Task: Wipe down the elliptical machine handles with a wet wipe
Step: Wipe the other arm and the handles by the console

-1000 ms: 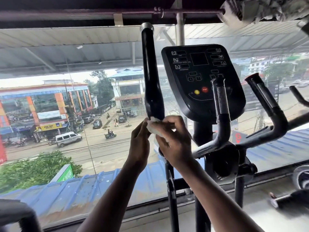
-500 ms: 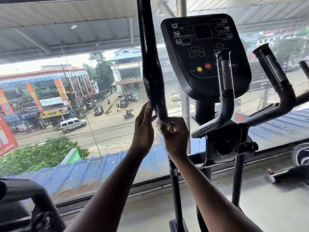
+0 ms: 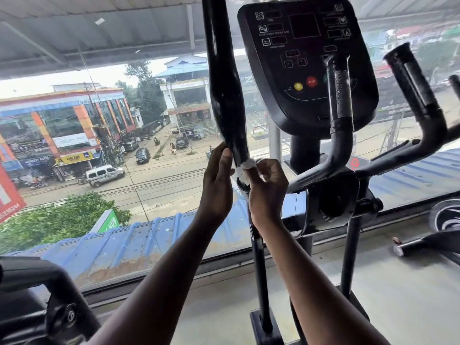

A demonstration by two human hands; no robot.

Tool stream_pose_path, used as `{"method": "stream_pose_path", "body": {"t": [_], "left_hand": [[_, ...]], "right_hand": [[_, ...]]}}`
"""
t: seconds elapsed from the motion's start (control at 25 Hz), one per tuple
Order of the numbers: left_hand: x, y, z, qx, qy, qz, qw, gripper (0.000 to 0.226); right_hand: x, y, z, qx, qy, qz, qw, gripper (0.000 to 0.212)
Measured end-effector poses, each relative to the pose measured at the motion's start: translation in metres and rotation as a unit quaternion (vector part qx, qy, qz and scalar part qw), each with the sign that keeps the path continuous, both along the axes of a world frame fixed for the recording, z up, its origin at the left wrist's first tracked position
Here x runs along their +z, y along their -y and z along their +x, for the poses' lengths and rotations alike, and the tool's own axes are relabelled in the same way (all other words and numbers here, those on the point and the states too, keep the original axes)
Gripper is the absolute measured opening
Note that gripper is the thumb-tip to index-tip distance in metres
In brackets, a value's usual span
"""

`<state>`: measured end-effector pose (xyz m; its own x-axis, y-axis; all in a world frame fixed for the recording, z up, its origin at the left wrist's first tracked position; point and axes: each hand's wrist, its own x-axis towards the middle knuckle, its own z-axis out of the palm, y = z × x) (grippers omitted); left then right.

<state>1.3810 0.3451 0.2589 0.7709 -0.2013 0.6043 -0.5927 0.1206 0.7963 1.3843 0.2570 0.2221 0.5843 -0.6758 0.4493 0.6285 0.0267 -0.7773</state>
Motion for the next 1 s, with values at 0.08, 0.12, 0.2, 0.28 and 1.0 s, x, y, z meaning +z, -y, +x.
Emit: {"method": "stream_pose_path", "body": {"t": [0.08, 0.12, 0.2, 0.28, 1.0], "left_hand": [[-0.005, 0.005, 0.002, 0.001, -0.013, -0.010, 1.000, 0.029], [-0.007, 0.008, 0.002, 0.006, -0.018, -0.012, 1.000, 0.029], [-0.013, 0.013, 0.003, 0.020, -0.023, -0.009, 0.999, 0.029], [-0.020, 0.016, 0.007, 0.026, -0.038, -0.001, 0.999, 0.032], [-0.032, 0.016, 0.026, -0.003, -0.144, 0.060, 0.988, 0.061]], "right_hand": [[-0.002, -0.001, -0.003, 0.000, -0.001, -0.037, 0.999, 0.018], [-0.008, 0.003, 0.002, 0.008, -0.033, -0.035, 0.999, 0.017], [-0.013, 0.010, 0.011, 0.060, -0.105, 0.053, 0.991, 0.015], [-0.011, 0.015, 0.015, 0.075, -0.104, 0.113, 0.985, 0.007], [-0.039, 0.023, 0.052, -0.135, -0.085, -0.143, 0.977, 0.014]]}}
